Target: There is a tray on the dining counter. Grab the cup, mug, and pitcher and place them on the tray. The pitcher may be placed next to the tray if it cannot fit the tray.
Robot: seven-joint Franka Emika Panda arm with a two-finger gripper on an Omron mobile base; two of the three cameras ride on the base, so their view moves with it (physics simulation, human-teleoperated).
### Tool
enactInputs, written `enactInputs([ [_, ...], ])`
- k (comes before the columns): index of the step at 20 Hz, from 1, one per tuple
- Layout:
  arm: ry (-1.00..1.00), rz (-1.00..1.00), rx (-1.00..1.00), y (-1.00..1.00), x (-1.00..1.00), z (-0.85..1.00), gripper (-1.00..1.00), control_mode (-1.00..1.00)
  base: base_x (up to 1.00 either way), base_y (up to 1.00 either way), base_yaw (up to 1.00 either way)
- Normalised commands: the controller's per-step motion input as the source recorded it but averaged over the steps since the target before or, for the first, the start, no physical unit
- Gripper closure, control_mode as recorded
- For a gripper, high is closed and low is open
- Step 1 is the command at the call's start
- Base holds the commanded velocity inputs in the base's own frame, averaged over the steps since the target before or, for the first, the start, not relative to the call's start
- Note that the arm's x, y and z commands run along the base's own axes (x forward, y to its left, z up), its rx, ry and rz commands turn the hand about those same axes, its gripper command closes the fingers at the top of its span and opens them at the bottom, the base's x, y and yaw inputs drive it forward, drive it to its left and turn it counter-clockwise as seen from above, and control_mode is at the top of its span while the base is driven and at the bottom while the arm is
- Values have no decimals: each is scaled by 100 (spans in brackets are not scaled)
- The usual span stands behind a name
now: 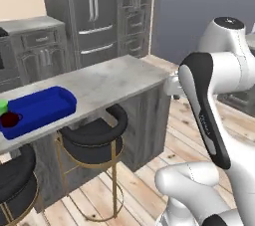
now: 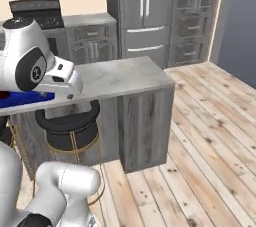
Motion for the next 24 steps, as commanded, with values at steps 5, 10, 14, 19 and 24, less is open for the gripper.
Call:
enactInputs([
  [5,0,0,0,0,0,0,-100,100,-6,0,-94],
  [10,0,0,0,0,0,0,-100,100,-1,0,-100],
  [14,0,0,0,0,0,0,-100,100,0,0,-100],
  [19,0,0,0,0,0,0,-100,100,0,1,-99],
  [24,0,0,0,0,0,0,-100,100,3,9,-90],
])
